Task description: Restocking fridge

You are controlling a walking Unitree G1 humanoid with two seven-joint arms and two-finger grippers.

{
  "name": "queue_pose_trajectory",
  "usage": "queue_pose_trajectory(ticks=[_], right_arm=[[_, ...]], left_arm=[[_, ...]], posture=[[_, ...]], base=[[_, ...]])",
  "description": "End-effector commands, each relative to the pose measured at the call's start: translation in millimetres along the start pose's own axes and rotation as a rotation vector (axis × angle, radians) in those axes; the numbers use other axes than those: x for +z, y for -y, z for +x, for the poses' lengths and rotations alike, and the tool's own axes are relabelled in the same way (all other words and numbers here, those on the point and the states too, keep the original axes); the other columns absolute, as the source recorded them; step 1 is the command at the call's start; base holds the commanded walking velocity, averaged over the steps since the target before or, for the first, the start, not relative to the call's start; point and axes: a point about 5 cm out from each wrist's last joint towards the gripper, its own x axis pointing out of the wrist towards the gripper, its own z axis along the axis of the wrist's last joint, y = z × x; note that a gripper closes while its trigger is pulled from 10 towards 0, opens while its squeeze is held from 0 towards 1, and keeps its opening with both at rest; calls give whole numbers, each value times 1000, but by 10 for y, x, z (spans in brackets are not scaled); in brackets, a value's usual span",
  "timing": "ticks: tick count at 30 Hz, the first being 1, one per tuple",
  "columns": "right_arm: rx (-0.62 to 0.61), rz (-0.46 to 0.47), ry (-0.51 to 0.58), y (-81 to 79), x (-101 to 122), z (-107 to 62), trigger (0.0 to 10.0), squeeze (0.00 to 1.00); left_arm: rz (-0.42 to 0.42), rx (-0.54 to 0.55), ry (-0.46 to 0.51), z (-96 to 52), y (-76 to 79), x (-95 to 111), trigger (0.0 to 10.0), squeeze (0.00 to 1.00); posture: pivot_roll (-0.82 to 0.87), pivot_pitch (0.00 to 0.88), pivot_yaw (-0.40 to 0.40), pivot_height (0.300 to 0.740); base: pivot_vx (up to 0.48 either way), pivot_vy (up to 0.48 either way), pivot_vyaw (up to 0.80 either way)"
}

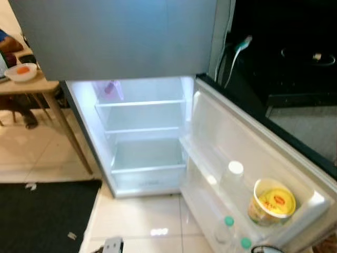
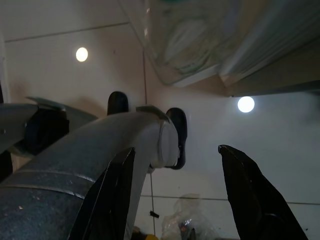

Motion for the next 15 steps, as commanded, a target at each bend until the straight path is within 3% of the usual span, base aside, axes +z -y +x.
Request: queue_pose_trajectory(ticks=[1,4,15], right_arm=[[-3,13,4,-3,-2,1,10000,0],[-3,12,3,-4,-4,1,10000,0],[33,-1,-21,-36,-36,4,10000,0]], left_arm=[[8,-8,-12,-2,5,-23,10000,0],[7,5,-18,-11,-14,-36,10000,0],[14,63,-54,-33,-71,-91,10000,0]], posture=[[-75,0,-22,740],[-74,0,-23,740],[-75,0,-23,740]], base=[[0,-458,0],[0,-461,0],[0,0,0]])
